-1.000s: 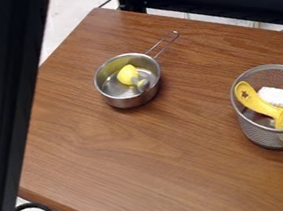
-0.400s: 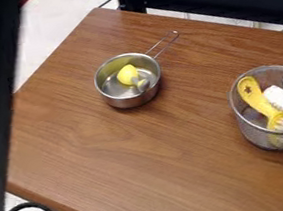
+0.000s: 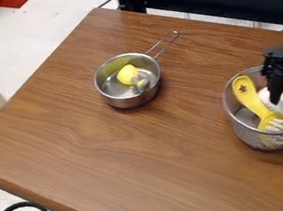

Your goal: Move the basket to the middle of the table to the left of the pole

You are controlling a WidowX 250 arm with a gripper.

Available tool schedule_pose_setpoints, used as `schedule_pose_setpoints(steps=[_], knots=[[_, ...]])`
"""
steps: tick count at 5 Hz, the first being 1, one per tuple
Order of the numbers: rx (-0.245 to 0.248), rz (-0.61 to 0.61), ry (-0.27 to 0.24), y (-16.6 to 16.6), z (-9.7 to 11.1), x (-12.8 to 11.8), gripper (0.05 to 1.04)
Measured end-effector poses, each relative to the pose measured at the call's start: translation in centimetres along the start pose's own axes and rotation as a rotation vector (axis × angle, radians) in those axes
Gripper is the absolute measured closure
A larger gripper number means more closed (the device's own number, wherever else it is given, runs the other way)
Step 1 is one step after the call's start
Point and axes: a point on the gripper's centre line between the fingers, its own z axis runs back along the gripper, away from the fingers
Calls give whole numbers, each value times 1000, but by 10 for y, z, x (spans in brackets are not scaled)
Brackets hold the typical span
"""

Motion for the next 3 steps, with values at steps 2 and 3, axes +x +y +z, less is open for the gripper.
schedule_pose_setpoints(steps=[2,3], knots=[[7,2,-6,2,-3,0,85],[6,-1,-5,2,-4,-1,85]])
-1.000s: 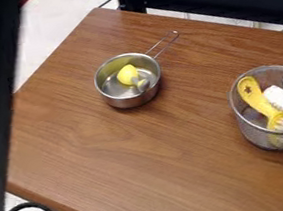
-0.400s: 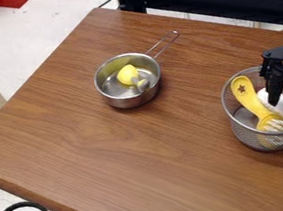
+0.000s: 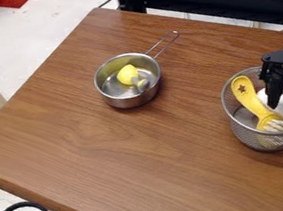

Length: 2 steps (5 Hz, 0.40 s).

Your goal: Move the basket to the middle of the table to the left of the pole

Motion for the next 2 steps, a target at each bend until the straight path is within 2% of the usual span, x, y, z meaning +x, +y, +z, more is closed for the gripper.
schedule_pose_setpoints(steps=[2], knots=[[-60,12,-22,14,24,6,85]])
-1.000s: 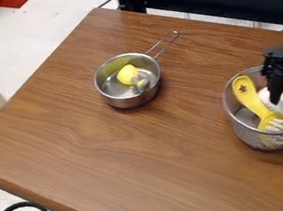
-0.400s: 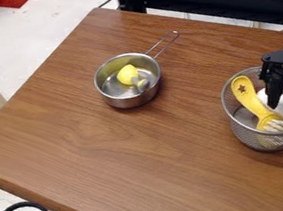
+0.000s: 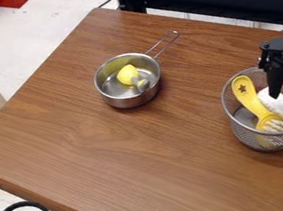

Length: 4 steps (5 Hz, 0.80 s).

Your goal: Move the basket to the middle of the table to the left of the pole

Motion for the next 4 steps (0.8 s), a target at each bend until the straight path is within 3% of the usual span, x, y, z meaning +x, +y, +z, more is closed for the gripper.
schedule_pose_setpoints(steps=[2,3,4], knots=[[-70,43,-29,22,24,8,85],[-76,55,-10,33,22,11,85],[-79,55,-12,49,34,13,85]])
